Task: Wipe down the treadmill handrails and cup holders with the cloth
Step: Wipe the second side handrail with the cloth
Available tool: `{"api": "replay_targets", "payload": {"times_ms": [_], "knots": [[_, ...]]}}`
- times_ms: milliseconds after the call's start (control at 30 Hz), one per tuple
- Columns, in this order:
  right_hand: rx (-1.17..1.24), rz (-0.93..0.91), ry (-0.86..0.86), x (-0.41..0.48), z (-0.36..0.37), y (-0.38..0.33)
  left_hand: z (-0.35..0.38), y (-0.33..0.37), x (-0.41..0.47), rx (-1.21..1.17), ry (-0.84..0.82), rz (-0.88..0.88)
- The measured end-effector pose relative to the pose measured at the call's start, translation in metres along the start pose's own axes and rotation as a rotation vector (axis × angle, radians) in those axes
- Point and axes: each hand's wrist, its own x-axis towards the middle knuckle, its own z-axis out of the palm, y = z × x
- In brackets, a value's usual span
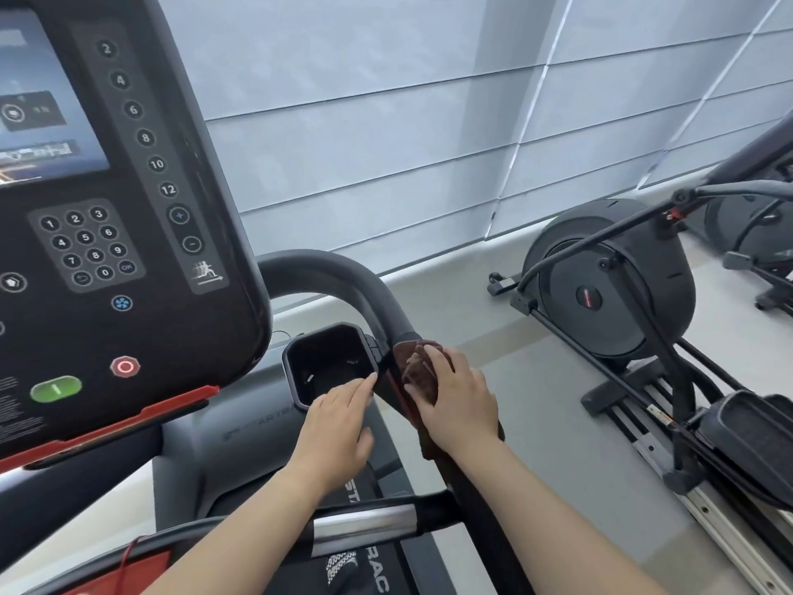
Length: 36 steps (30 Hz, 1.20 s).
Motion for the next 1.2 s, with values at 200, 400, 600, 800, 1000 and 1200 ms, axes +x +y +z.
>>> {"api": "replay_targets", "payload": {"times_ms": [200,400,600,800,1000,1200], "knots": [[0.036,-0.034,-0.023,-0.032,-0.008,0.016,-0.006,0.0,-0.001,-0.033,0.043,0.039],[0.014,-0.016,0.03,-0.077,-0.005,0.039,-0.008,0.018,-0.01,-0.089,0.084,0.024],[0.03,-0.011,0.023,-0.054,-0.007,0.031,0.002,0.039,-0.044,-0.051,0.022,-0.016],[0.005,-0.079,-0.005,-0.066,-0.009,0.036,0.01,0.055,-0.067,0.028,-0.014,-0.048],[-0.008,-0.109,0.023,-0.118,-0.012,0.057,0.019,0.06,-0.073,0.267,-0.007,0.046],[0.101,-0.021,0.071,-0.171,-0.019,0.085,0.021,0.06,-0.074,0.283,0.028,0.074]]}}
